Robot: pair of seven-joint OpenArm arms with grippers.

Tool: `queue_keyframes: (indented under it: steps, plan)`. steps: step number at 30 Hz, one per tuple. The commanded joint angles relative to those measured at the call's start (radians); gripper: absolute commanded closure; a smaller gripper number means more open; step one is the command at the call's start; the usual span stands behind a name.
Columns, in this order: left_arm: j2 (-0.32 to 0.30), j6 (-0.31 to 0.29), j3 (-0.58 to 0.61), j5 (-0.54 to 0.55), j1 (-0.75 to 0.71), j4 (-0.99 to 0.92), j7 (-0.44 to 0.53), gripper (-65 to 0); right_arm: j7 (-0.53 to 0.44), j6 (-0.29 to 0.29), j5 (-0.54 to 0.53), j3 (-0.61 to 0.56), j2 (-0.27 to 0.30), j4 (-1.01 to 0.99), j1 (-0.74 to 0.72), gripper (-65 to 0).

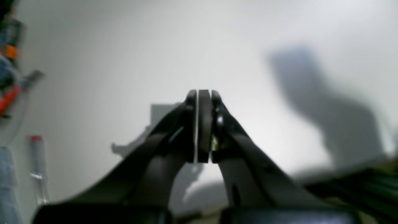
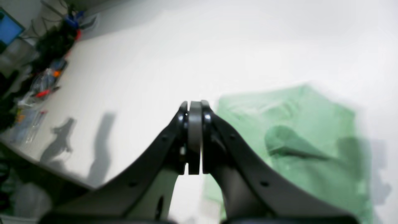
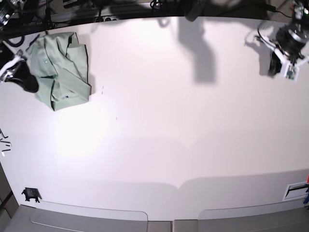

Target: Fold the T-shirt properly

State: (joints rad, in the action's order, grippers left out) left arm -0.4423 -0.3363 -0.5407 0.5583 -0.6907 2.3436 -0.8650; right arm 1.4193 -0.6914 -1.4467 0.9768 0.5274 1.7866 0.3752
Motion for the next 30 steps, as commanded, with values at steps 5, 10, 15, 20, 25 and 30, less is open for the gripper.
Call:
queue_keyframes:
  steps: [5, 10, 15, 20, 25, 30]
  plan:
    - [0.034, -0.012, -0.008, 0.063, -0.162, 0.013, -0.003, 0.0, -0.023, -0.007, -0.037, 0.002, -0.067, 0.228, 0.167, 0.0]
    - [0.035, -0.011, -0.008, 0.113, -0.311, 0.013, -0.037, 0.0, -0.023, -0.007, -0.037, 0.002, -0.087, 0.373, 0.378, 0.0]
    - [0.035, -0.012, -0.008, 0.158, -0.463, 0.013, -0.177, 0.0, -0.023, -0.007, -0.037, 0.002, -0.087, 0.386, 0.599, 0.0]
    - [0.035, -0.016, -0.008, 0.233, -0.618, -0.047, -0.189, 0.0, -0.023, -0.007, -0.037, -0.018, -0.085, 0.386, 0.796, 0.0]
    - [0.015, -0.117, -0.007, 0.332, -0.618, -0.249, -0.194, 0.0, -0.023, -0.007, -0.037, -0.139, -0.064, 0.386, 0.934, 0.0]
    - [-0.054, -0.229, 0.065, 0.42, -0.618, -0.5, -0.046, 0.0, -0.023, -0.007, 0.039, -0.362, -0.018, 0.351, 0.934, 0.0]
